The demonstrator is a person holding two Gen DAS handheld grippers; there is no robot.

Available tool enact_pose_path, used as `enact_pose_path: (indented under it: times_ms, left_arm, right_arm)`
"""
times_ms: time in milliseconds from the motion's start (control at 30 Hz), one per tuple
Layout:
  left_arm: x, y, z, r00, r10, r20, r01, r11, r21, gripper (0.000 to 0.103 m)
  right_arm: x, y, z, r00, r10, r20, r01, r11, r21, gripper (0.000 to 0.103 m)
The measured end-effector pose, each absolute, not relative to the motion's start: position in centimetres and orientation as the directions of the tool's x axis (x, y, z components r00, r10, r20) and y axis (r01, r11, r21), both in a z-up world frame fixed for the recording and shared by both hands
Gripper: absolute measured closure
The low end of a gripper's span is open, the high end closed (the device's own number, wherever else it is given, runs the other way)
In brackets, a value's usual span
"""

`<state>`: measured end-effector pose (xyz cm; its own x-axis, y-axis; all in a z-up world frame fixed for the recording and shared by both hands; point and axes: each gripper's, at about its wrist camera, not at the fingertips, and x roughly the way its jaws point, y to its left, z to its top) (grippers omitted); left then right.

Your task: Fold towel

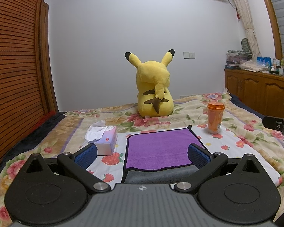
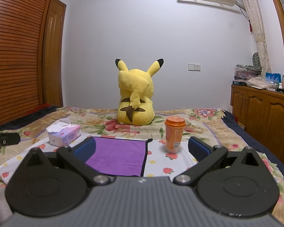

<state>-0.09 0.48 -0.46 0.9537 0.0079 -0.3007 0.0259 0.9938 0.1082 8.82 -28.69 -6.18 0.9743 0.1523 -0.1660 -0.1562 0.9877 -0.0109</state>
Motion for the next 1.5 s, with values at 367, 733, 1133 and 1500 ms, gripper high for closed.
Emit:
enact_pose_path:
  times_ms: [367, 733, 1133, 1500]
  left_arm:
    - [-0.1, 0.2, -0.7, 0.953, 0.008, -0.302, 0.027, 0.994, 0.110, 0.000]
    - [0.2, 0.4, -1.5, 0.947, 0.006, -0.322, 0.035, 0.992, 0.121, 0.000]
    - [1.3, -0.1, -1.6, 0.928, 0.013, -0.372, 0.039, 0.990, 0.133, 0.000]
    - [3.6, 0.0, -2.3, 0.908, 0.004, -0.419, 0.059, 0.989, 0.137, 0.000]
  right_arm:
    - [8.8, -28.8, -6.2, 0.974, 0.154, -0.168, -0.158, 0.987, -0.008, 0.000]
    - [9.2, -27.5, -6.3, 0.970, 0.155, -0.188, -0.161, 0.987, -0.021, 0.000]
    - [10.3, -26.8, -6.7, 0.959, 0.155, -0.238, -0.169, 0.985, -0.038, 0.000]
    - [11.5, -26.4, -7.3, 0.945, 0.152, -0.290, -0.170, 0.985, -0.038, 0.000]
